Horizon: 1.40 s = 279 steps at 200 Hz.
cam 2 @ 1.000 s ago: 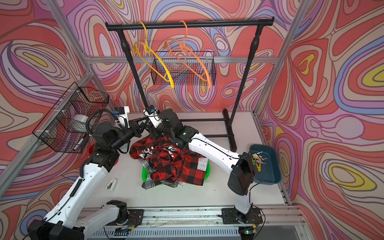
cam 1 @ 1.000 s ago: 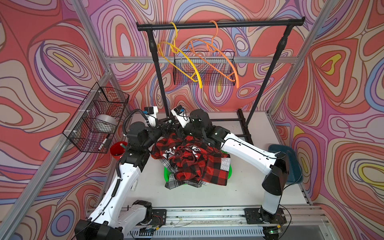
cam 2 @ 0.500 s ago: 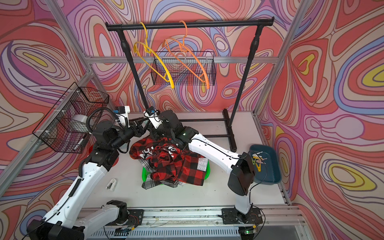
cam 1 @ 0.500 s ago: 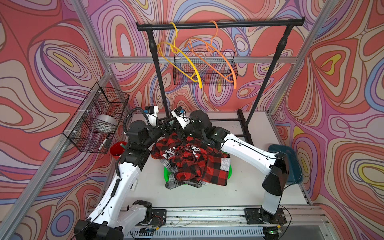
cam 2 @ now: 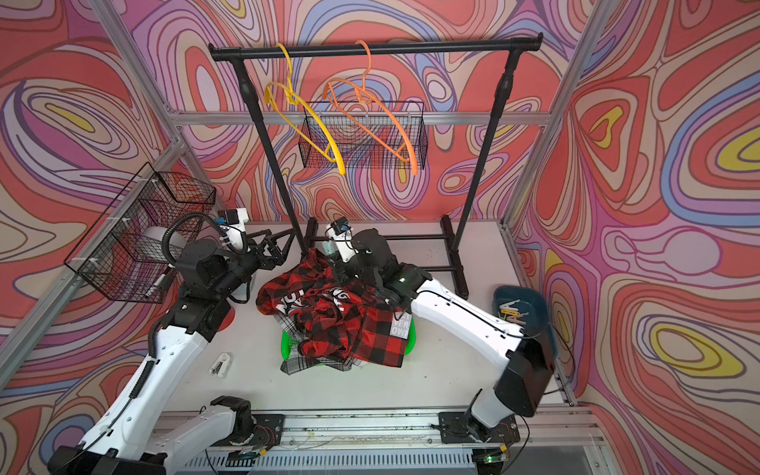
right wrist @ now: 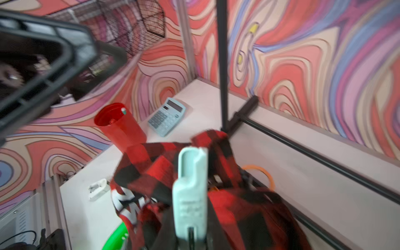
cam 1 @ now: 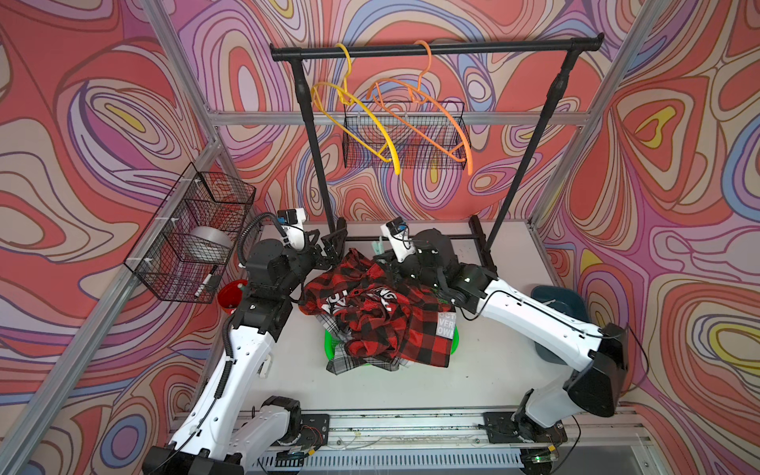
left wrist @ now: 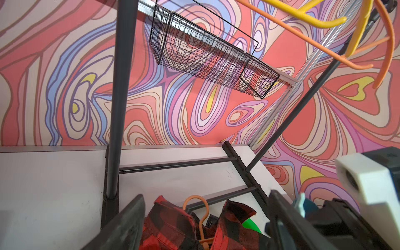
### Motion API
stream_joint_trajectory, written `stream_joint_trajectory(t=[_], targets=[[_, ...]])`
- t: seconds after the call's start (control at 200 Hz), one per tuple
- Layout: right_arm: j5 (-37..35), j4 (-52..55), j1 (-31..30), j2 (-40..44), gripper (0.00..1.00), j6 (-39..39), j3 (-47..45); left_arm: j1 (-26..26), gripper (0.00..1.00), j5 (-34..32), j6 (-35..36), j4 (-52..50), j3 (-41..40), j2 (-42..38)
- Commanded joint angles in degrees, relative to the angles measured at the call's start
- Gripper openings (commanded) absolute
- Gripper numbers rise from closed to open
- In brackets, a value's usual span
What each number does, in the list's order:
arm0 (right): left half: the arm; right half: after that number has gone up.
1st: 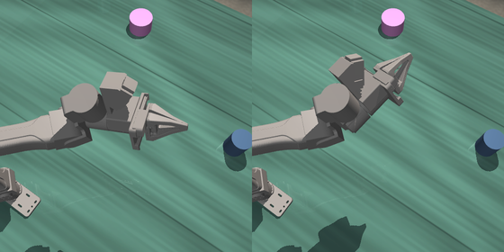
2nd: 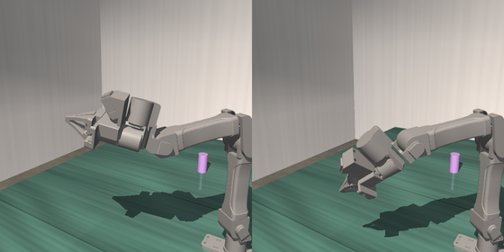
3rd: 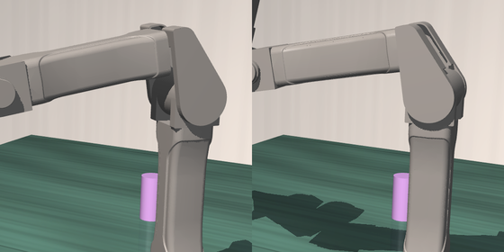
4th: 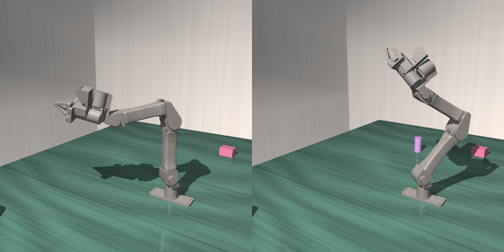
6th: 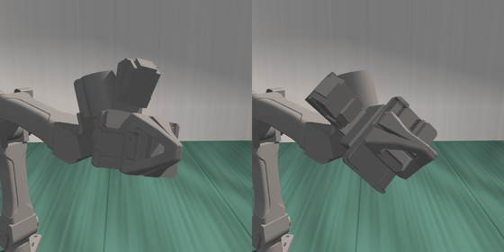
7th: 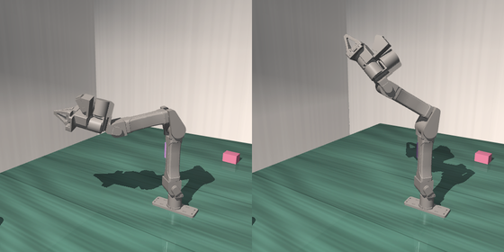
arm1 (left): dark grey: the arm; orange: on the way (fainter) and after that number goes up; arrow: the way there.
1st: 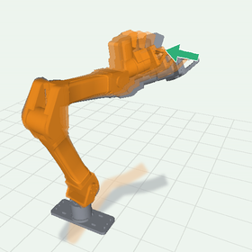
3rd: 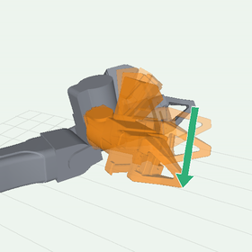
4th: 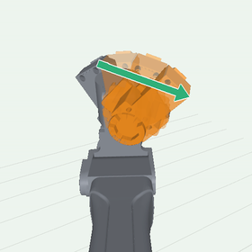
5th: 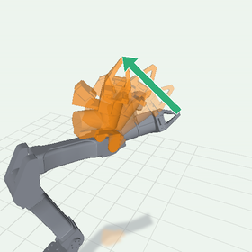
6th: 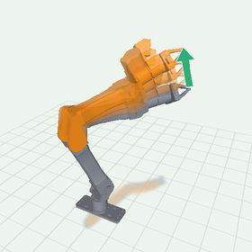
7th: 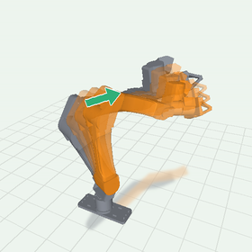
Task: Remove the clothespins securing long-sleeve shirts to the hanger
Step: Place the clamp in the storage box.
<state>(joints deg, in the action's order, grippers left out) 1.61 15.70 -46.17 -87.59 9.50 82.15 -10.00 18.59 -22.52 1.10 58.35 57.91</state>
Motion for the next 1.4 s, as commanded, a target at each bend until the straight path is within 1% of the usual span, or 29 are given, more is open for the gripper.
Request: stream_joint_trajectory(t=[0.0,0.09,0.17,0.24,0.361,0.446,0.531,0.586,0.631,0.716,0.791,0.891,0.936,0.972,0.997,1.017,1.042,1.082,1.152,1.262,1.362,1.392], targets=[[-2.7,5.1,8.0,8.1,0.0,7.4,-6.5,0.7,0.83,0.3,0.6,1.8,-0.3,-1.2],[-3.4,10.0,15.8,13.9,0.0,11.1,-11.4,0.8,0.83,2.2,0.3,2.1,-0.4,-0.7],[-3.2,14.2,24.3,17.5,0.0,13.5,-14.9,0.8,0.82,3.4,-0.1,2.5,-0.9,-0.6],[0.1,16.0,32.7,19.4,0.0,14.5,-18.1,0.8,0.82,3.9,-0.1,2.8,-1.3,-0.6],[5.8,16.8,46.4,19.9,0.0,16.3,-23.0,0.9,0.82,4.4,0.1,2.5,-1.5,-0.8],[6.9,14.7,53.2,20.3,0.0,17.7,-26.2,0.9,0.82,5.1,-0.1,1.6,-1.5,-0.7],[5.2,13.5,57.9,20.4,0.0,19.3,-27.9,0.9,0.81,7.6,0.2,0.8,-1.3,-0.5],[3.2,12.1,60.4,20.7,0.0,20.9,-29.4,0.9,0.8,11.1,0.8,-0.2,-0.8,-0.3],[3.4,10.3,62.5,20.8,0.0,22.1,-31.2,0.7,0.78,15.4,1.9,-2.3,0.2,0.0],[1.8,8.2,65.5,20.5,0.0,23.4,-34.0,0.5,0.77,20.9,1.3,-6.3,1.1,0.4],[0.0,7.3,68.2,19.9,0.0,24.2,-36.0,0.1,0.76,22.4,1.2,-8.2,-0.2,0.1],[-0.3,5.0,72.1,19.6,0.0,25.0,-39.2,-0.6,0.76,22.2,1.5,-8.9,-3.2,-0.8],[-1.5,4.7,73.4,19.3,0.0,25.5,-40.1,-0.7,0.76,22.2,1.4,-9.1,-4.0,-1.0],[-2.4,4.6,74.3,19.2,0.14,25.6,-40.5,-0.8,0.76,22.3,1.3,-9.3,-4.4,-0.8],[-3.0,4.5,74.7,19.1,0.27,25.5,-40.6,-1.1,0.76,22.3,1.2,-9.4,-4.6,-0.7],[-3.2,4.4,74.9,19.0,0.34,25.3,-40.5,-1.2,0.76,22.4,1.2,-9.5,-4.7,-0.5],[-3.5,4.6,75.1,19.0,0.4,25.0,-40.2,-1.4,0.76,22.5,1.1,-9.6,-4.7,-0.2],[-4.1,4.7,75.1,19.1,0.45,24.6,-39.6,-1.9,0.76,22.8,1.0,-9.9,-4.7,0.4],[-4.7,5.0,75.1,19.6,0.51,24.4,-38.3,-3.0,0.76,23.1,1.1,-10.7,-4.8,1.6],[-2.1,5.3,75.1,21.2,0.59,23.7,-35.7,-5.6,0.74,22.5,0.1,-12.1,-6.0,3.1],[5.5,2.8,74.9,25.5,0.59,22.9,-35.0,-8.5,0.72,20.6,-1.6,-11.6,-9.2,3.0],[8.9,1.6,74.7,27.0,0.58,22.8,-35.2,-9.2,0.72,19.9,-2.2,-11.2,-10.4,2.8]])
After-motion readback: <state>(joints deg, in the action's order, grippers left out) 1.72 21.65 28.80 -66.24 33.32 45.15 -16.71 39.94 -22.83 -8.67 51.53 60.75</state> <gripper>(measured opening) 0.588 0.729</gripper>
